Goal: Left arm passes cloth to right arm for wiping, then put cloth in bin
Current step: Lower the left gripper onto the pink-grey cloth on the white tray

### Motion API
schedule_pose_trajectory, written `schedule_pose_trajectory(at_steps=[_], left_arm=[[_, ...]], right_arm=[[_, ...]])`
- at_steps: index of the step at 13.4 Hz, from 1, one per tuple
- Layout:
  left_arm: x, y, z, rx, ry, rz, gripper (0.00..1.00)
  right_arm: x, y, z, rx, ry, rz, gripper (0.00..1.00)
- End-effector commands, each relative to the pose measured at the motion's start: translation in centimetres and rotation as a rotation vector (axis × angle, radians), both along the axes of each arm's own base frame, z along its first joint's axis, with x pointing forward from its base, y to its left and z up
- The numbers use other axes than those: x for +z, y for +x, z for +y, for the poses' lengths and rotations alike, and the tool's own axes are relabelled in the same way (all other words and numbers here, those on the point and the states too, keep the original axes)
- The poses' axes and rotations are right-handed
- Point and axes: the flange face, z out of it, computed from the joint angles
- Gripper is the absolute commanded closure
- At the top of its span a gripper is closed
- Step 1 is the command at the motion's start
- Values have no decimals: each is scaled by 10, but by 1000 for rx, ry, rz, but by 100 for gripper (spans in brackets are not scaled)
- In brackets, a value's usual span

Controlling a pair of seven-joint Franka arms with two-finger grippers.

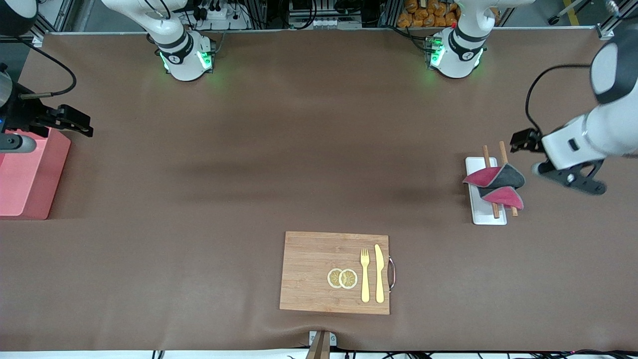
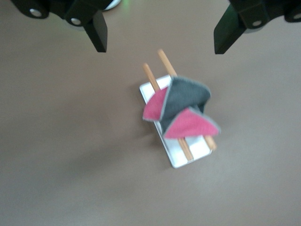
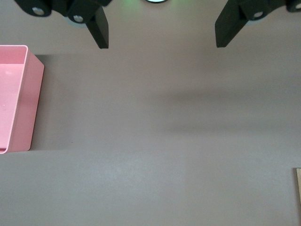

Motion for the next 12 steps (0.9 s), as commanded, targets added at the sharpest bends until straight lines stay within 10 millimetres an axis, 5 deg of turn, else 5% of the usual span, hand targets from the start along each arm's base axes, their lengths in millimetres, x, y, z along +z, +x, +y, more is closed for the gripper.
schedule_pose_trajectory(at_steps=[1, 6, 12], left_arm=[[-55, 35, 18, -170, -91, 58, 0], [-143, 65, 31, -477, -148, 129, 0], [-180, 71, 17, -502, -148, 135, 0]], right_arm=[[-4, -2, 4, -14, -1, 13, 0], [-9, -1, 7, -7, -2, 21, 0], [-7, -1, 8, -7, -2, 16, 0]])
